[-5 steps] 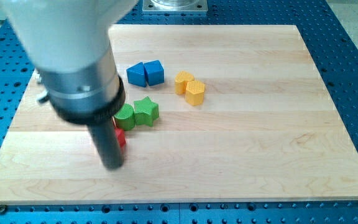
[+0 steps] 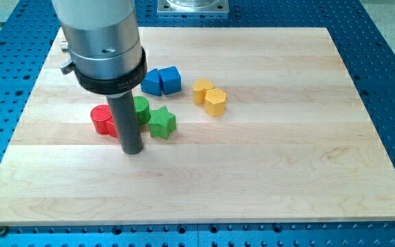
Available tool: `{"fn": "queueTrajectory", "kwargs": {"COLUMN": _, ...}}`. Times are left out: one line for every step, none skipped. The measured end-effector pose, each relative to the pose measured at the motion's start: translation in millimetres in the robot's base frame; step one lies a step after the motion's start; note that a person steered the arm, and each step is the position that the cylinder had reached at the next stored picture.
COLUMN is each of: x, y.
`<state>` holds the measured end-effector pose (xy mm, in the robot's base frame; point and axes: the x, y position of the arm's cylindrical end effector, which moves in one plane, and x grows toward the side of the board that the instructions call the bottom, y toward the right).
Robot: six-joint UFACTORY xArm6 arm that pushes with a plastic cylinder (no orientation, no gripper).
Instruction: Separate the red circle from the red star
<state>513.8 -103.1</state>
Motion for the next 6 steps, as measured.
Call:
{"fn": "queueTrajectory", "kwargs": {"x": 4, "y": 0}}
{"fn": "queueTrajectory", "kwargs": {"x": -5, "y": -27}}
{"fn": "queueTrajectory", "kwargs": {"x": -42, "y": -60}}
{"fn": "queueTrajectory", "kwargs": {"x": -38, "y": -62}}
{"fn": "queueTrajectory", "kwargs": {"x": -97, "y": -67}}
{"fn": "queueTrajectory", "kwargs": {"x": -181, "y": -72}}
